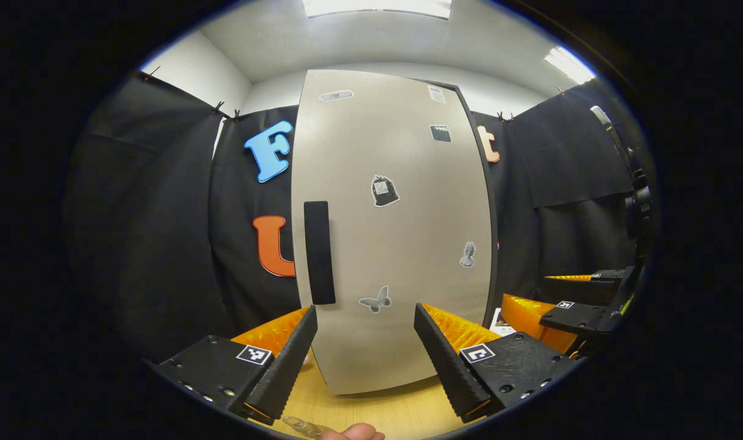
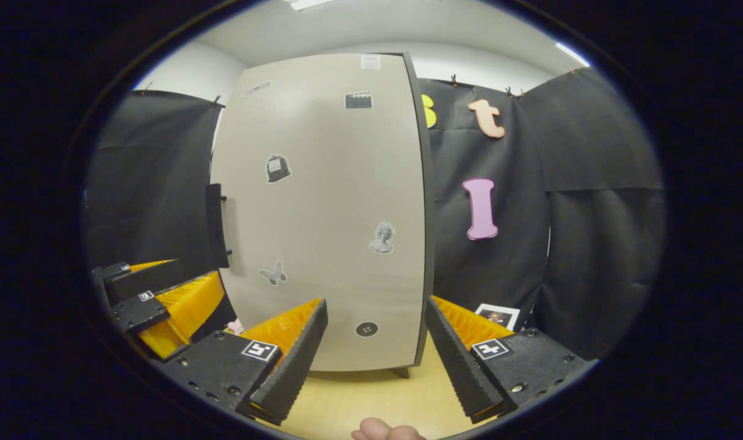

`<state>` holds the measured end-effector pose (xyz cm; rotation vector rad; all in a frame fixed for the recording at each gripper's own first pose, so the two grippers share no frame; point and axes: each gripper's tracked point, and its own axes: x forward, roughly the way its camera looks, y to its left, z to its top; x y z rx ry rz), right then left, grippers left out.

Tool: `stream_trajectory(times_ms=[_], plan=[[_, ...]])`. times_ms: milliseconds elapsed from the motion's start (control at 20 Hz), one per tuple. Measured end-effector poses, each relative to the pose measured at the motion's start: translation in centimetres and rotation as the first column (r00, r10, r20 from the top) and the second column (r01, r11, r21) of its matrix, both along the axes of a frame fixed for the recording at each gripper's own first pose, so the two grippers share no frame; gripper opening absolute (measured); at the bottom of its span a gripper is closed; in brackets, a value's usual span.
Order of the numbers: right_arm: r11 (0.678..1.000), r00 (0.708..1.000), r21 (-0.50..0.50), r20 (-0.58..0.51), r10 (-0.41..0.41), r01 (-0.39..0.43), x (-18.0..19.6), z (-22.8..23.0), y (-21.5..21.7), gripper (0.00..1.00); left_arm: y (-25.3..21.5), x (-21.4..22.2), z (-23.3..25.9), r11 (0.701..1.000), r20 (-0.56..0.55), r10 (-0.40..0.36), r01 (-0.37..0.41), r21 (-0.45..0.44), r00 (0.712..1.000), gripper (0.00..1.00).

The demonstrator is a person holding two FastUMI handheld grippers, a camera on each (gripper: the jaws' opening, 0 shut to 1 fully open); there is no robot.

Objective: Open the cabinet door with the right hand, grasp the bottle in the cabinet with the left hand and place it on the coaster, then close the cabinet door with the right hand.

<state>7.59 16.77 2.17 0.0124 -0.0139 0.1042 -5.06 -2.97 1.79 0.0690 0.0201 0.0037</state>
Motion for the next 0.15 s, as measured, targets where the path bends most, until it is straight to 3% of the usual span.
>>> stream_trajectory(times_ms=[150], plan=[[1.000,1.000,-0.006,-0.003,0.003,-0.003,-0.19,-0.12,-0.12,1.00,-0.15,0.01,-0.13,1.000,-0.015,-0.013,0.013,-0.013,1.000,0.96]])
